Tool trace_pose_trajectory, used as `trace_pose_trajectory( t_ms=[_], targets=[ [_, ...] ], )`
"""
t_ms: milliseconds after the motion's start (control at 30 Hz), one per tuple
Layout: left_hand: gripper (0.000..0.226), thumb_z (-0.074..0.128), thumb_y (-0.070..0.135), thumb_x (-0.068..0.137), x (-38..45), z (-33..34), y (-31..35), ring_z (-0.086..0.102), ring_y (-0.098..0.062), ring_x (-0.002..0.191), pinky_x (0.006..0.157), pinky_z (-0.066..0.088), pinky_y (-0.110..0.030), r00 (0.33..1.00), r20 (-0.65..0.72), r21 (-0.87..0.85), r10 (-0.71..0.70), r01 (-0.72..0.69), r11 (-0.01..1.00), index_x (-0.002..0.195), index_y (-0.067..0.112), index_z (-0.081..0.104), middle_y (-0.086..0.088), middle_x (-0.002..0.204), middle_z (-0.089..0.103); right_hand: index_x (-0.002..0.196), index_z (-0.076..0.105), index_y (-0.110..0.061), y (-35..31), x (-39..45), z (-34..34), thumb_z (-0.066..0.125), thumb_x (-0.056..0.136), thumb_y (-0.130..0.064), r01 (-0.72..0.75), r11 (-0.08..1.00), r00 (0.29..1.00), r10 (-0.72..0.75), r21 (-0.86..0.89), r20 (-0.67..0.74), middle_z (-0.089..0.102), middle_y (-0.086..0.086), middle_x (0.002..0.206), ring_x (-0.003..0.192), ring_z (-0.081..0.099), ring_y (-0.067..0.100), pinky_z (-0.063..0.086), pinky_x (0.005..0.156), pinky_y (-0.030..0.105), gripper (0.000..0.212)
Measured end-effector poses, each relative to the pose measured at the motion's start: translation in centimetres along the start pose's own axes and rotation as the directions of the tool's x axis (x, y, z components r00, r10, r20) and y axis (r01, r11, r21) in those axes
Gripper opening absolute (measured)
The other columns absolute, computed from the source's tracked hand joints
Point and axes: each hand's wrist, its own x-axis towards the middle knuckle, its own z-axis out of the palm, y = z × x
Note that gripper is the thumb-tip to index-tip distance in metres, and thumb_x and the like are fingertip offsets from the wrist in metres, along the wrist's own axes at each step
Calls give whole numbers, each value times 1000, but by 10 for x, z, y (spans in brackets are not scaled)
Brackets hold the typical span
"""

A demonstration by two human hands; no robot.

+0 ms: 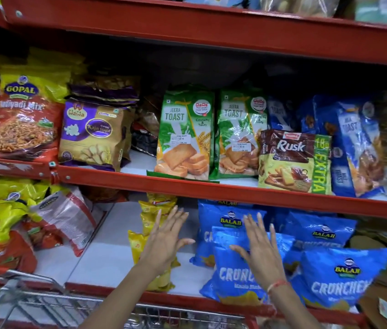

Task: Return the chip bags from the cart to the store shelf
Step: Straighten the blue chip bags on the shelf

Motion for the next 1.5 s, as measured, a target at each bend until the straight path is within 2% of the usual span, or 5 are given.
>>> trace_pose_trajectory(
  t_ms=[367,667,900,1133,1500],
  targets=[
    [18,54,24,90,41,34,60,28,-19,137,108,-17,-25,996,-83,-141,26,-38,989,102,13,62,-8,135,53,112,61,-12,113,-14,-3,5,91,-59,-89,992,995,93,-86,45,66,6,121,137,24,13,3,111,42,77],
    [3,62,15,86,36,24,28,28,-18,137,112,-12,-27,984,-152,-190,-94,64,980,87,14,65,-10,133,54,77,69,-17,81,10,-4,79,68,-11,13,986,987,-39,-163,-155,76,-3,82,109,63,21,-4,113,42,15],
    [14,57,21,89,37,19,36,24,-19,139,116,-1,-42,983,-97,-160,-157,140,977,100,14,62,-10,136,51,87,64,-19,84,12,7,62,86,-27,-13,1000,999,13,-3,-51,74,1,99,123,53,19,-22,112,28,8],
    [66,28,59,87,50,26,109,17,-16,140,112,-10,-36,979,-201,-102,-28,7,995,139,18,29,-3,148,34,146,11,-26,146,-18,-14,6,77,-78,-43,996,999,45,78,-28,6,-11,152,142,-15,8,-13,114,33,87],
    [51,35,54,83,118,76,257,29,-23,135,110,-10,-39,971,-47,-170,236,-241,956,104,18,63,-9,136,53,129,49,-20,301,-53,-39,9,86,-69,-220,972,971,225,-79,74,50,4,140,141,-16,4,-15,113,32,77]
  ],
)
